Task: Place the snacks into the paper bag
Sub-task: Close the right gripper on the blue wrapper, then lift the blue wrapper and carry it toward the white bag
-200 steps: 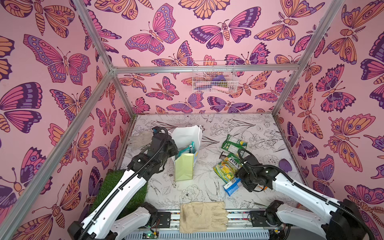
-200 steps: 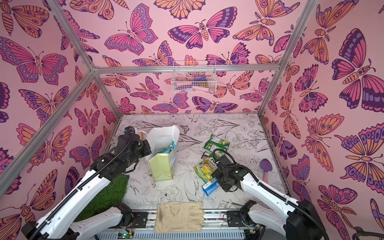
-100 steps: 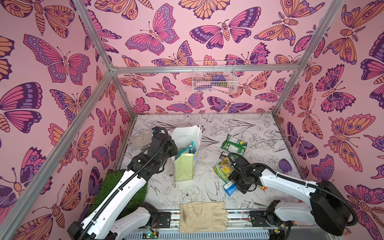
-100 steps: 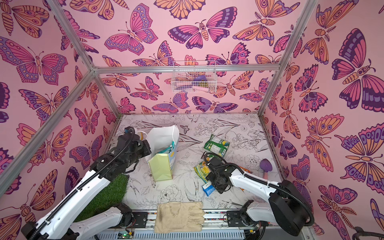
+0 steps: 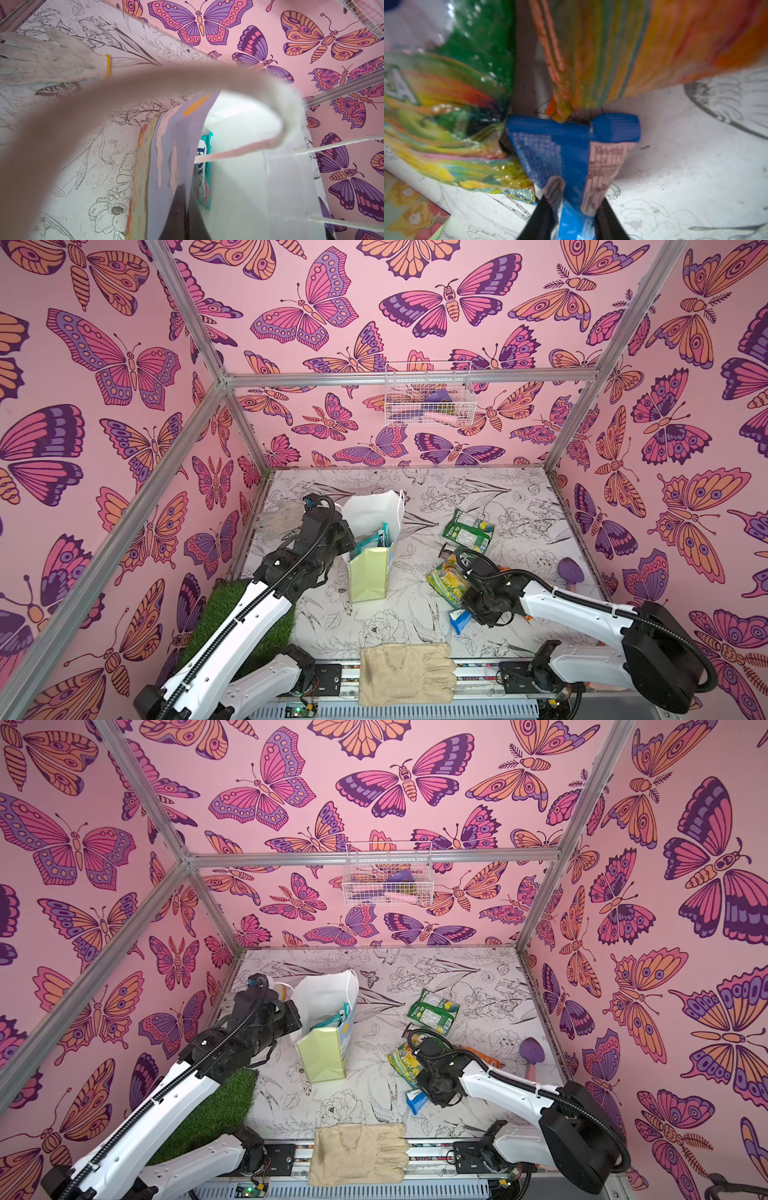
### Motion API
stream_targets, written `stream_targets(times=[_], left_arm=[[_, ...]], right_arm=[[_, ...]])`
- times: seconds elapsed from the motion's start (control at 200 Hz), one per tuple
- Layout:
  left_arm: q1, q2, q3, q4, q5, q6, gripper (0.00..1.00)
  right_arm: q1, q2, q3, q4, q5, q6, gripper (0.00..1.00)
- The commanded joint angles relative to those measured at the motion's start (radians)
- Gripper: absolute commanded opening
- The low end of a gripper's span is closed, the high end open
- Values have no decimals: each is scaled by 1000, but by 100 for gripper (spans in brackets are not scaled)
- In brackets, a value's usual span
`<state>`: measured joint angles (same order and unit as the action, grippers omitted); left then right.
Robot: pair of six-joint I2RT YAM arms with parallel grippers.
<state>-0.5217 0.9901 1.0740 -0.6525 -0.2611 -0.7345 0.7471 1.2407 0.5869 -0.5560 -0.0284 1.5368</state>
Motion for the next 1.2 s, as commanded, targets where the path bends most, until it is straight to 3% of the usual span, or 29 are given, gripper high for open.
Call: stream_targets(times=[0.0, 0.03, 0.085, 0.601, 1.001, 1.197], left_arm=[[9, -17, -6, 19, -13, 7, 0], [9, -16, -5, 19, -13, 7, 0], [10, -15, -3, 19, -12, 8, 0], [11, -13, 3, 16, -10, 9, 0], [12, -22, 3, 14, -7, 9, 0], [11, -25, 7, 13, -3, 10, 0]], right_arm=[[7, -21, -6, -53, 37, 20, 17], [8, -24, -6, -54, 37, 20, 9], [6, -31, -3, -58, 38, 19, 6], [13, -129, 70, -161, 75, -22, 2], [13, -220, 226, -262, 194, -181, 0], [13, -237, 328, -283, 244, -335, 0]])
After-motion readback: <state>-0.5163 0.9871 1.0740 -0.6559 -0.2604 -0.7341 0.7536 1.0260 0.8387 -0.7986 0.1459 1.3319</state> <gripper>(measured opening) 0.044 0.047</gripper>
